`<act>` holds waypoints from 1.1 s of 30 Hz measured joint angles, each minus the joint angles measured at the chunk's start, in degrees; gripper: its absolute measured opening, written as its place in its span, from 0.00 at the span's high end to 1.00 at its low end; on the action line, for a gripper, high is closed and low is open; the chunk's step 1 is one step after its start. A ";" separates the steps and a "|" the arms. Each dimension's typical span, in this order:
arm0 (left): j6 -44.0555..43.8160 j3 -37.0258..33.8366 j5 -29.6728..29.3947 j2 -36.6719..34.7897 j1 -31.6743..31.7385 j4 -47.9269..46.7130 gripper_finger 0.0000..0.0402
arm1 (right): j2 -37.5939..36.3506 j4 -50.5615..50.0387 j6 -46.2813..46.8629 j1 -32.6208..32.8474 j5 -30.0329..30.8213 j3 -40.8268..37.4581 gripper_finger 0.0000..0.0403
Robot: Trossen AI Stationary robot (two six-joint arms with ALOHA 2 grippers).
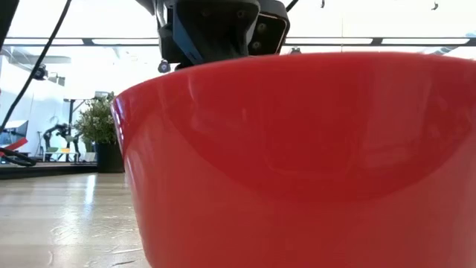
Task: Pick & Place Mini bowls
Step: Stack the red bowl on the red bowl
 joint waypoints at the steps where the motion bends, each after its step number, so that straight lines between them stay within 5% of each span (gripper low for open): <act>1: 0.00 0.00 -0.27 0.12 -0.16 0.02 0.75 | 0.02 0.02 0.02 0.00 0.02 0.00 0.97; 27: -3.08 -2.84 -1.19 4.13 -2.65 10.60 0.75 | 0.02 0.02 -0.42 -0.02 0.21 0.00 0.97; 33: -2.10 -2.16 -0.98 4.28 -2.65 10.79 0.92 | 0.02 0.02 -0.37 -0.02 0.22 -0.01 0.97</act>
